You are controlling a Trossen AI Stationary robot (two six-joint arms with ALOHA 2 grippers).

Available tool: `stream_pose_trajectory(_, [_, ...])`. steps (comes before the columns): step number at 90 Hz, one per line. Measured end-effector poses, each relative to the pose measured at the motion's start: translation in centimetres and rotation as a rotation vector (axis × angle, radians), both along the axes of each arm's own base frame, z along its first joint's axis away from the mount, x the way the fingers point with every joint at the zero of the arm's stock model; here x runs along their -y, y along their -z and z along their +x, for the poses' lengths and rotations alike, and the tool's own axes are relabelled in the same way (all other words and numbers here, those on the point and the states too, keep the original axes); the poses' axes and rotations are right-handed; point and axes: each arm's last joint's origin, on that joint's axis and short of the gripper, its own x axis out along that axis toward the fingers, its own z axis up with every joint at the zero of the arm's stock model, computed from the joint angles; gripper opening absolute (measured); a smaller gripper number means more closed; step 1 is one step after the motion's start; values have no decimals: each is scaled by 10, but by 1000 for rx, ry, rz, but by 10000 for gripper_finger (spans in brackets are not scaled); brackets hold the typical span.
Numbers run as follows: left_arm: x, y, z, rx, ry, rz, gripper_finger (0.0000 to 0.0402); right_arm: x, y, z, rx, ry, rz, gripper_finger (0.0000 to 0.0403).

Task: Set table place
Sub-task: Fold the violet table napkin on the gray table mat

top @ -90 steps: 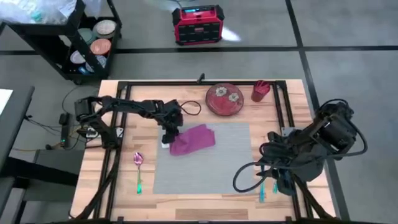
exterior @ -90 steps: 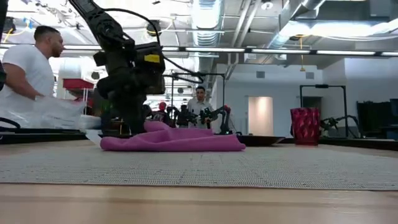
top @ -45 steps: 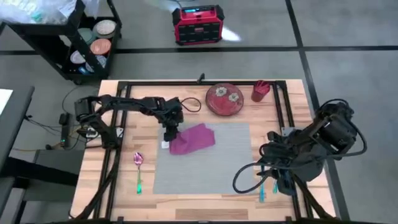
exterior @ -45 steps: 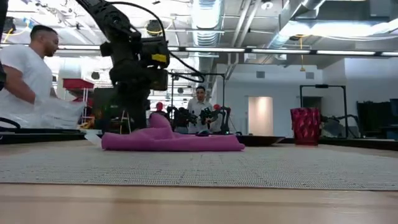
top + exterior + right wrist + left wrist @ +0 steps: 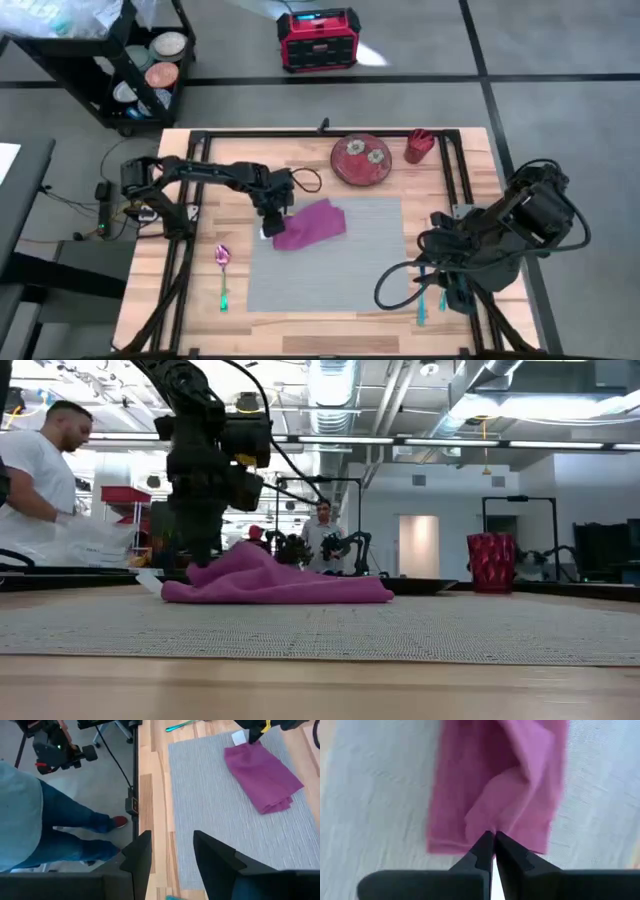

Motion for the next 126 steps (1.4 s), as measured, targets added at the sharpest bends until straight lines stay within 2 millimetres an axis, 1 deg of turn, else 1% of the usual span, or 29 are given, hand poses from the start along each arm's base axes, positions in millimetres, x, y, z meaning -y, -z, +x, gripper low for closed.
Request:
stream_pose_trajectory(9, [1,1,-8,-99,-67,-2,0,1,1,-1,-9,1,-13,134])
stream_pose_trajectory(20, [3,1,-14,-174,-100,-22,0,8,2,1,2,5,-109,134])
stream_pose_trajectory(29, [5,-3,-17,-184,-104,-22,0,15,1,8,51,51,-182,134])
stream_pose_trajectory(43, [4,-12,-18,-141,-99,14,0,29,0,12,118,126,-384,125])
stream_pose_trajectory(51, [0,-22,-16,-133,-126,31,0,45,-2,16,110,180,-440,116])
stream_pose_trajectory(57, [-1,-33,-15,-118,-118,38,0,65,-1,20,90,248,-459,113])
stream_pose_trajectory(63, [-1,-42,-14,-103,-85,44,0,85,4,26,53,338,-469,112])
stream_pose_trajectory(69, [-1,-49,-14,-97,-71,45,0,103,16,38,-12,385,-453,112])
stream_pose_trajectory(72, [-1,-52,-12,-86,-72,48,0,110,23,48,-27,371,-409,112])
stream_pose_trajectory(76, [-1,-55,-11,-75,-79,50,0,116,37,67,-49,331,-343,112])
stream_pose_trajectory(82, [-1,-56,-10,-66,-83,51,0,120,67,97,-92,225,-259,113])
stream_pose_trajectory(90, [0,-56,-11,-69,-52,54,0,120,122,131,-210,69,-193,113])
stream_pose_trajectory(95, [0,-56,-11,-65,-30,58,0,118,149,143,-258,1,-153,113])
stream_pose_trajectory(100, [0,-56,-11,-64,-22,59,0,118,168,151,-302,-59,-103,113])
stream_pose_trajectory(110, [0,-56,-10,-62,-19,68,0,122,184,161,-310,-128,33,113])
stream_pose_trajectory(117, [3,-55,-8,-55,17,125,0,124,188,169,-286,-167,119,113])
stream_pose_trajectory(126, [6,-51,-3,-18,112,204,2,128,191,172,-281,-167,152,113])
